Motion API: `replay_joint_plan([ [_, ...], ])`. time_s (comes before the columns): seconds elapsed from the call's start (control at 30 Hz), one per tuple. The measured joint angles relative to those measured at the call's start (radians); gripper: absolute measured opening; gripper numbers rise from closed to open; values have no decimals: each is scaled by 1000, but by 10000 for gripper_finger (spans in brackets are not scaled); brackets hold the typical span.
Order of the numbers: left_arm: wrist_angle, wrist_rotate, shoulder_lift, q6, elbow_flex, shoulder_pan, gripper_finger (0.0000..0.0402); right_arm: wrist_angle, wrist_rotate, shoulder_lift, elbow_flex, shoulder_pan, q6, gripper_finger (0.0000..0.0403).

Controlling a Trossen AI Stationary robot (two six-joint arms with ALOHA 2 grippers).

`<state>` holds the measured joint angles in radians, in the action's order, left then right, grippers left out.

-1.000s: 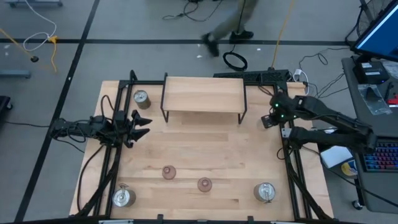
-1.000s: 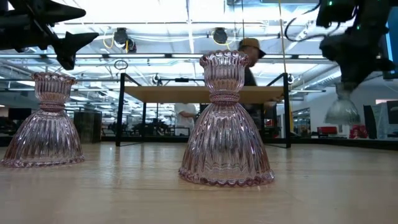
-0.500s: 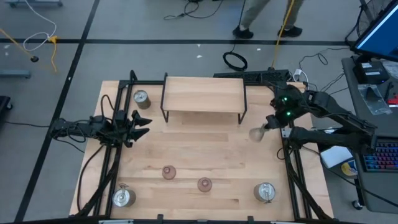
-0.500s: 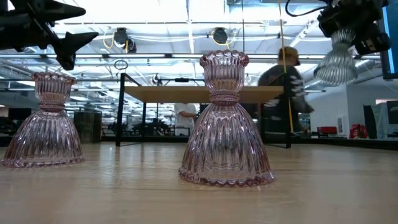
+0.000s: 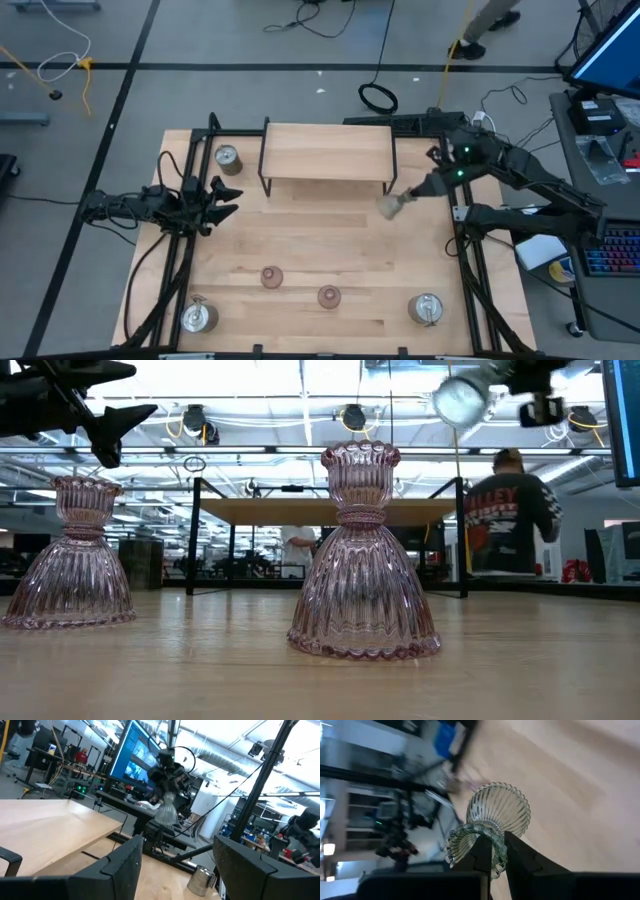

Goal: Pick & Place candle stick holders
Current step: Put the transparent candle holder on the shelf

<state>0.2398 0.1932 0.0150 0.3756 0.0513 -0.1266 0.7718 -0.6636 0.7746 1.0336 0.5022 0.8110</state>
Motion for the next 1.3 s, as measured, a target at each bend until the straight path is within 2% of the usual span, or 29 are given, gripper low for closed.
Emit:
replay_joint_plan([
  [0.23, -2, 0, 0, -5, 0, 0, 244, -355, 31, 8, 0, 0, 23, 20],
  [0.43, -2, 0, 0, -6, 0, 0, 244, -535, 114, 23, 1, 0, -25, 20],
  [1.17, -4, 0, 0, -4, 0, 0, 244, -574, 245, 104, 1, 0, -174, 20],
  [1.3, -4, 0, 0, -4, 0, 0, 244, -532, 274, 116, 45, 0, -208, 20],
])
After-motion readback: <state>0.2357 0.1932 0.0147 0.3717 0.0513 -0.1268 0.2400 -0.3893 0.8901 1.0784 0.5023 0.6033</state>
